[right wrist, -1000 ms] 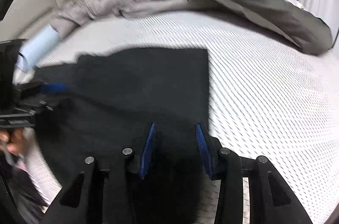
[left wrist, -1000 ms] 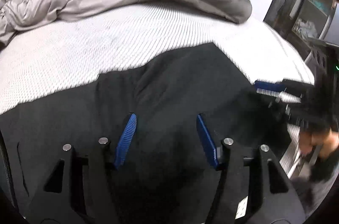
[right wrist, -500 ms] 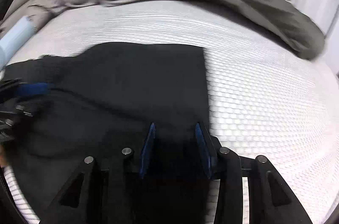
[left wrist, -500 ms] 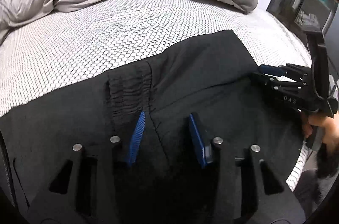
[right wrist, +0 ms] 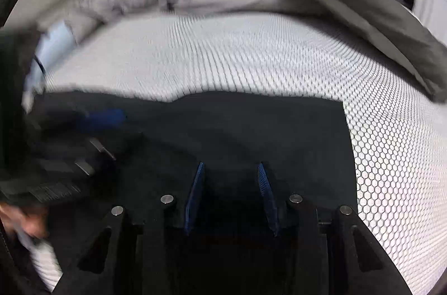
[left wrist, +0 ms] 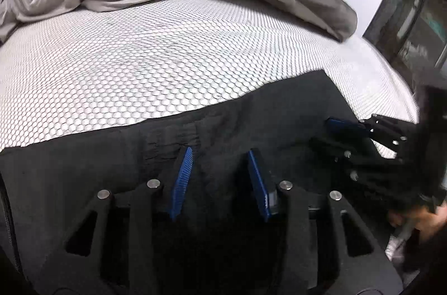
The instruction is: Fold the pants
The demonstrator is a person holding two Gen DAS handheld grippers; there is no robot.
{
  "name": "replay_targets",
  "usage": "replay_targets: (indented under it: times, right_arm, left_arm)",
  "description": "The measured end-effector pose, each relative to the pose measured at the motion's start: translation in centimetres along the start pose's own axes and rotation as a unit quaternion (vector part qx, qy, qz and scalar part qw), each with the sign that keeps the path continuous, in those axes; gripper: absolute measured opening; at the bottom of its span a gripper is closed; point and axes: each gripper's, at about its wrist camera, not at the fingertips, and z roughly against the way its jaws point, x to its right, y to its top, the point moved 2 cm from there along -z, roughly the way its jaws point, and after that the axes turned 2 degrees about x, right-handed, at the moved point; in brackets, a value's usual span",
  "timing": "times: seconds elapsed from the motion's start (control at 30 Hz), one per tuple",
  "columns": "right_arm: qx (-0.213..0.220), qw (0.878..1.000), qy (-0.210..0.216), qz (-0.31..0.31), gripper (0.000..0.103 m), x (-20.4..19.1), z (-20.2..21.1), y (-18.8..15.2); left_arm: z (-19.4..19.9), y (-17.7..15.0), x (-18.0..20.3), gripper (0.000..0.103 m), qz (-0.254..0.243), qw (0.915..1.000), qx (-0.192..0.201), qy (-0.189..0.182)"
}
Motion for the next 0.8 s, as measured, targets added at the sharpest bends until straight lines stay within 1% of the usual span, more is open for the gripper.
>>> replay_targets:
  times: [0.03,0.07,0.1,0.13,0.17,0.2,0.23,0.27,0.3,0.33,0.37,0.4,0.43,0.47,0.5,0.57,0.63,0.67,0.7,0.73,0.77,0.8]
  right_arm:
    - [0.002,1.0,-0.018,-0.011,0.04,1.4,0.1,-0.2]
    - [0.002,0.999,-0.031,-0.022,0.04,2.4,0.2,-0.3]
    - [0.002,0.997,-0.062,-0.043,0.04,4.2,0.4,-0.6]
    - [0.0,0.995,-0.084,-0.054,0.041,5.2,0.4,-0.7]
    - [0.0,0.993,-0.097,-0.068,0.044,6.2,0.5,-1.1]
    - [0.003,0.993,-0.082,-0.087,0.044,6.8,0.3,-0.9]
    - [0.007,0.993,-0.064,-0.103,0.044,7.4,0.7,-0.9]
    - [0.011,0.992,-0.064,-0.108,0.044,7.3,1.0,-0.5]
    - [0.026,0.992,-0.073,-0.104,0.044,7.1,1.8,-0.1]
    - [0.039,0.991,-0.077,-0.099,0.044,6.7,2.3,0.3]
    - [0.056,0.991,-0.074,-0.096,0.044,6.0,3.2,0.6]
    - [0.07,0.991,-0.065,-0.095,0.044,5.2,3.9,1.2]
    - [0.084,0.991,-0.043,-0.091,0.044,4.2,4.3,2.0]
    - [0.088,0.992,-0.028,-0.088,0.044,3.4,4.4,2.3]
    - [0.091,0.993,-0.004,-0.081,0.044,2.2,4.1,3.0]
    - [0.085,0.993,0.022,-0.074,0.044,0.4,3.0,3.4]
    - [0.065,0.994,0.047,-0.075,0.044,-1.0,0.8,4.0]
    - [0.05,0.995,0.053,-0.071,0.044,-1.1,-0.8,4.6]
    - [0.025,0.997,0.046,-0.061,0.044,-1.5,-2.3,4.3]
    - [0.01,0.998,0.034,-0.051,0.044,-1.6,-2.9,3.8]
    - [0.001,0.999,0.008,-0.042,0.044,-1.2,-3.6,3.6]
    - [0.001,0.999,-0.028,-0.037,0.045,-0.5,-3.8,3.4]
  left_arm:
    - [0.4,-0.1,-0.6,0.037,0.007,1.0,0.001,-0.002]
    - [0.5,-0.3,-0.7,0.037,0.007,1.0,0.001,0.006]
    - [0.5,-0.6,-1.1,0.043,0.001,0.9992,-0.004,0.039]
    - [0.5,-0.8,-1.5,0.068,-0.001,0.9981,-0.008,0.061]
    - [0.7,-1.1,-2.1,0.072,0.009,0.997,-0.004,0.077]
    - [1.0,-1.1,-2.4,0.071,0.02,0.9972,-0.002,0.072]
    - [1.4,-1.1,-2.8,0.067,0.03,0.9974,-0.005,0.065]
    - [2.0,-0.9,-2.9,0.063,0.033,0.9968,-0.001,0.072]
    - [2.8,-0.7,-2.7,0.06,0.032,0.9957,0.007,0.087]
    - [3.8,-0.3,-2.4,0.06,0.027,0.9944,0.025,0.099]
    - [4.2,0.1,-2.1,0.06,0.026,0.9936,0.037,0.103]
    - [4.9,0.5,-1.7,0.06,0.027,0.9924,0.051,0.108]
    - [5.4,0.9,-1.0,0.06,0.026,0.992,0.067,0.104]
    - [5.5,1.4,-0.3,0.06,0.021,0.9927,0.071,0.095]
    - [5.3,1.6,0.5,0.06,0.01,0.9939,0.071,0.083]
    - [4.1,1.8,1.9,0.06,-0.015,0.9961,0.057,0.066]
    - [1.7,1.3,2.5,0.058,-0.03,0.9978,0.021,0.056]
    - [0.3,0.8,2.2,0.057,-0.03,0.9975,-0.004,0.064]
    - [-0.6,0.6,1.7,0.055,-0.027,0.9968,-0.019,0.073]
    - [-1.0,0.3,0.9,0.055,-0.017,0.9976,-0.02,0.064]
    - [-0.8,0.3,0.5,0.055,-0.01,0.9984,-0.016,0.053]
    - [-0.7,0.4,0.1,0.055,-0.006,0.9986,-0.015,0.05]
